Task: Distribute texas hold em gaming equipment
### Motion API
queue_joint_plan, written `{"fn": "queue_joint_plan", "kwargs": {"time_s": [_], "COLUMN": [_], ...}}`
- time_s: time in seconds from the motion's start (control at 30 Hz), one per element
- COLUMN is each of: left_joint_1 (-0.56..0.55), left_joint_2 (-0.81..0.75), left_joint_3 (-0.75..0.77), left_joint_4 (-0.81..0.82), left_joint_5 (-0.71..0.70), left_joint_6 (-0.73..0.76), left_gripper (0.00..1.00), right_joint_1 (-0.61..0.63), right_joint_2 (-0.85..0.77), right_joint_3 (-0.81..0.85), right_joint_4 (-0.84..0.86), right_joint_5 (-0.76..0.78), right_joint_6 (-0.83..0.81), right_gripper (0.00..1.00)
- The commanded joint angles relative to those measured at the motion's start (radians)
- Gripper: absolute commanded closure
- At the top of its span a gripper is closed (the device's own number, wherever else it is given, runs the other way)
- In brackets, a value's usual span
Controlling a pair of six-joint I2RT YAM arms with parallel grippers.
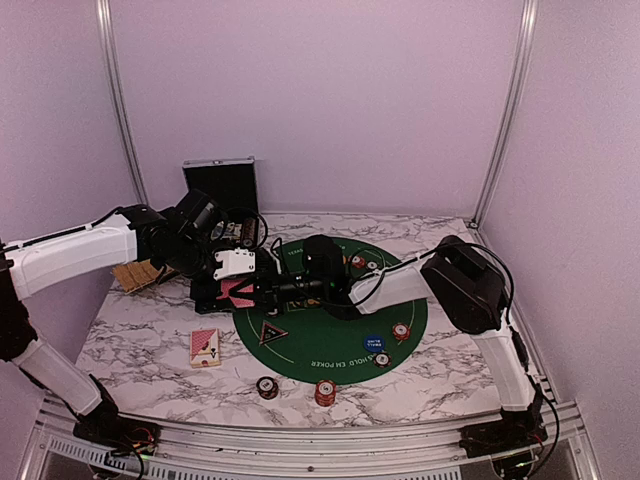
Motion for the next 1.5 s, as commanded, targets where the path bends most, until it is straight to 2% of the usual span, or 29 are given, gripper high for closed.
{"fn": "queue_joint_plan", "kwargs": {"time_s": [0.0, 0.23, 0.63, 0.9, 1.17, 1.47], "left_joint_1": [-0.003, -0.027, -0.026, -0.027, -0.027, -0.027], "left_joint_2": [-0.04, -0.038, 0.009, -0.002, 0.0, -0.017], "left_joint_3": [-0.011, -0.076, -0.038, -0.039, -0.017, -0.009], "left_joint_4": [0.015, 0.008, 0.031, 0.031, 0.032, 0.036], "left_joint_5": [0.022, 0.014, -0.01, -0.024, -0.045, -0.034], "left_joint_6": [0.019, 0.013, 0.004, 0.034, 0.042, 0.033], "left_gripper": [0.01, 0.01, 0.01, 0.18, 0.32, 0.36], "right_joint_1": [0.009, 0.012, 0.023, 0.017, 0.008, 0.006], "right_joint_2": [-0.013, -0.013, -0.001, 0.003, -0.003, -0.005], "right_joint_3": [0.003, 0.011, 0.025, 0.019, 0.006, -0.001], "right_joint_4": [0.069, 0.12, 0.132, 0.099, 0.054, 0.026], "right_joint_5": [-0.002, -0.014, -0.039, -0.034, -0.024, -0.01], "right_joint_6": [0.016, 0.045, 0.05, 0.036, 0.001, -0.019], "right_gripper": [1.0, 1.0, 1.0, 1.0, 1.0, 1.0]}}
